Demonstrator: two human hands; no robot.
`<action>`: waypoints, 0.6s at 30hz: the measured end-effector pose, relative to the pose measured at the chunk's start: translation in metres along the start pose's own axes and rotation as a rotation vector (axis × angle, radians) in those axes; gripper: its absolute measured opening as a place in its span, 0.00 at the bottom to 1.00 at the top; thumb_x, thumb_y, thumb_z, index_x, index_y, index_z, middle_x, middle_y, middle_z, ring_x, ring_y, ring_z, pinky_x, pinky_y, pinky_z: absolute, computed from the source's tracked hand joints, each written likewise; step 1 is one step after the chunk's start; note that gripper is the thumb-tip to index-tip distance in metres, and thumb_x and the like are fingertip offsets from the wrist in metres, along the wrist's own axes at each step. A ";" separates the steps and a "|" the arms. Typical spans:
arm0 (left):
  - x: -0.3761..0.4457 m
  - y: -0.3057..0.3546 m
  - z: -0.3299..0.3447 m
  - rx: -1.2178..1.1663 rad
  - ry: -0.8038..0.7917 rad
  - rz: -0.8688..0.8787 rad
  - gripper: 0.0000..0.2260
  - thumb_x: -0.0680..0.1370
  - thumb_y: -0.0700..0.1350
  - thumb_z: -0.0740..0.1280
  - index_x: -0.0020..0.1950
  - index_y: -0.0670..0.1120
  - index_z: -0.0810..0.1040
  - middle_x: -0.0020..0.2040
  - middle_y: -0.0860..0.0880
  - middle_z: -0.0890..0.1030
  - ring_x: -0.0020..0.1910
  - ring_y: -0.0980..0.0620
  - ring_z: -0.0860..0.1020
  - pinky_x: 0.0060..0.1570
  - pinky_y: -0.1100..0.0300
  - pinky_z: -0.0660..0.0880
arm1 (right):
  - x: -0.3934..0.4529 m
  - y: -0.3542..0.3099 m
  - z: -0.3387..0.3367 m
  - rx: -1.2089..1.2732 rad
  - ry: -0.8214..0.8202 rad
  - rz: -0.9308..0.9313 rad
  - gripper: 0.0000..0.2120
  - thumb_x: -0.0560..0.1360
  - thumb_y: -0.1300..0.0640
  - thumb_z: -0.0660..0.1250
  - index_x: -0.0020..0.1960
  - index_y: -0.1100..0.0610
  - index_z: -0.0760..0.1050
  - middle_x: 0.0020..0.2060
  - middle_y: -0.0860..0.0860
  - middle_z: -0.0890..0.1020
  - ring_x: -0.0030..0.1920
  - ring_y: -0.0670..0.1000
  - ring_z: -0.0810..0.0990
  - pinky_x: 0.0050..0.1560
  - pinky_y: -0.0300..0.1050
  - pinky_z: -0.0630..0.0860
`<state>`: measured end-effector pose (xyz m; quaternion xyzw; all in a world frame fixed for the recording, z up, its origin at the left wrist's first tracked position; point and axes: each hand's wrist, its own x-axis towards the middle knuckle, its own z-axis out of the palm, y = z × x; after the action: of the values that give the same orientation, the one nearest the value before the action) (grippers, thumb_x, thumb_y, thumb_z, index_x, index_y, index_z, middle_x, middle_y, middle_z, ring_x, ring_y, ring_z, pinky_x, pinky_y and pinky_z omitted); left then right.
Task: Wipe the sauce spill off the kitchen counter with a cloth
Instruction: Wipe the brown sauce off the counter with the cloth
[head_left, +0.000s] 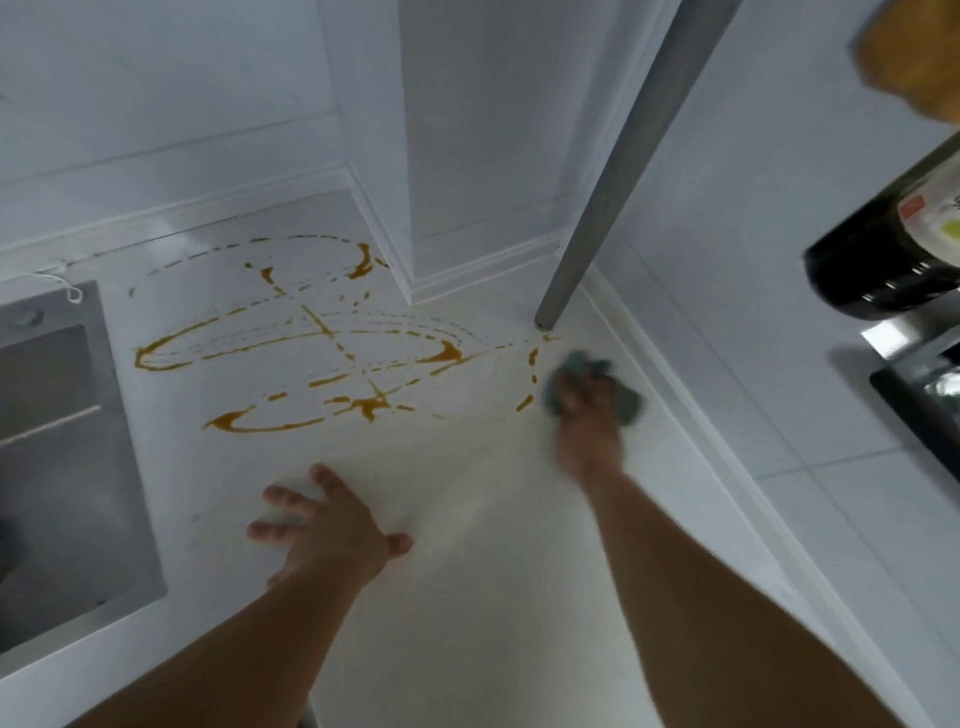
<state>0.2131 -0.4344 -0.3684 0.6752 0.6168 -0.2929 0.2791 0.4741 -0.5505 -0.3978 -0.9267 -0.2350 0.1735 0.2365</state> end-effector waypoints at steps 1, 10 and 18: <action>0.000 -0.001 0.000 0.001 0.006 0.005 0.66 0.67 0.70 0.74 0.80 0.47 0.27 0.77 0.30 0.29 0.76 0.19 0.40 0.67 0.24 0.65 | -0.018 -0.013 0.016 -0.032 -0.096 -0.185 0.26 0.83 0.60 0.60 0.79 0.43 0.68 0.81 0.51 0.65 0.79 0.54 0.64 0.82 0.46 0.56; -0.003 0.002 -0.005 -0.033 -0.011 0.031 0.65 0.68 0.68 0.76 0.81 0.47 0.29 0.77 0.31 0.29 0.75 0.19 0.38 0.67 0.25 0.65 | 0.006 0.074 -0.054 -0.131 -0.051 -0.148 0.26 0.86 0.59 0.59 0.80 0.38 0.64 0.82 0.55 0.64 0.77 0.50 0.67 0.75 0.61 0.70; -0.005 0.001 -0.007 -0.026 -0.007 0.036 0.65 0.68 0.68 0.76 0.81 0.47 0.29 0.77 0.31 0.28 0.76 0.20 0.37 0.67 0.26 0.67 | -0.042 0.026 0.018 -0.190 -0.266 -0.628 0.25 0.84 0.53 0.54 0.77 0.36 0.69 0.82 0.39 0.58 0.83 0.44 0.51 0.82 0.48 0.51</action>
<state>0.2144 -0.4332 -0.3598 0.6816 0.6072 -0.2821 0.2951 0.4405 -0.5866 -0.4173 -0.7964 -0.5523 0.1888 0.1583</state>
